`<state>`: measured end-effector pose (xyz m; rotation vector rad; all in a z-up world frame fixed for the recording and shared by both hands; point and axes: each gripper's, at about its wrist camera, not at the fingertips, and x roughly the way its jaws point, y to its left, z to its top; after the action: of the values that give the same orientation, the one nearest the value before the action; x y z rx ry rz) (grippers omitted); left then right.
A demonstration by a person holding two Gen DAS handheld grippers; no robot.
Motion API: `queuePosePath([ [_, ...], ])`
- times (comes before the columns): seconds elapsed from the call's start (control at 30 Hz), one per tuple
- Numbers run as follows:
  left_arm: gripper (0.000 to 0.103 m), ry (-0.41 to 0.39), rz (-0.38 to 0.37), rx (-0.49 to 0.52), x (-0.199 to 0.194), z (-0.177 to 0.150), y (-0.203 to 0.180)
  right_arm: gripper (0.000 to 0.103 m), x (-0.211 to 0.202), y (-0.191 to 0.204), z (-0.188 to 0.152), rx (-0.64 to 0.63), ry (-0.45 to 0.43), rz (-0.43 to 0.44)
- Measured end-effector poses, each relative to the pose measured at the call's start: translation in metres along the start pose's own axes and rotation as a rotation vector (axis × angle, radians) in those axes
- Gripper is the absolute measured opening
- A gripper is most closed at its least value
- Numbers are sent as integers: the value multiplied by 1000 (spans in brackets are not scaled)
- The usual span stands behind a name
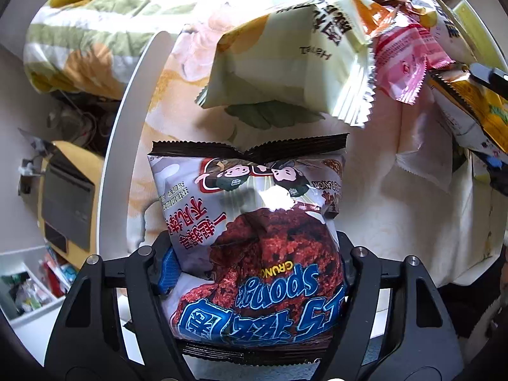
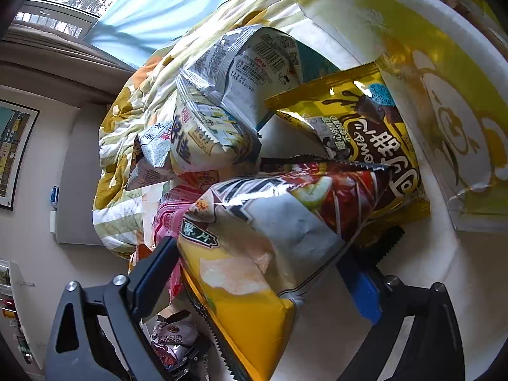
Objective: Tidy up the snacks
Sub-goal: 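Grasp the yellow-silver chip bag with the right tool, then release the Spongy bag into the box from the left tool while the right tool holds its bag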
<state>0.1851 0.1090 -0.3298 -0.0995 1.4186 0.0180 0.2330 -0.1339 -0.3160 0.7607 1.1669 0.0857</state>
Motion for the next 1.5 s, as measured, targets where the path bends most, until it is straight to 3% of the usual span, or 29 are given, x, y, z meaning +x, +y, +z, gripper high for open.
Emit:
queuePosePath([
  [0.07, 69, 0, -5, 4, 0, 0, 0, 82, 1, 0, -1, -1, 6, 20],
  [0.2, 69, -2, -20, 7, -3, 0, 1, 76, -4, 4, -6, -30, -7, 18],
  [0.27, 69, -6, -25, 11, -5, 0, 1, 67, -5, 6, -9, -40, -14, 13],
  [0.57, 68, -61, -57, 42, -29, 0, 11, 63, -26, 13, -25, -75, -62, 24],
  [1.03, 68, -195, -147, 125, -91, -10, 3, 63, -96, 38, -59, -159, -207, 27],
  [1.23, 68, -264, -166, 154, -120, -6, -23, 63, -132, 38, -60, -186, -262, 33],
  [1.5, 67, -384, -208, 192, -163, 19, -105, 63, -181, 5, -26, -251, -317, 36],
])
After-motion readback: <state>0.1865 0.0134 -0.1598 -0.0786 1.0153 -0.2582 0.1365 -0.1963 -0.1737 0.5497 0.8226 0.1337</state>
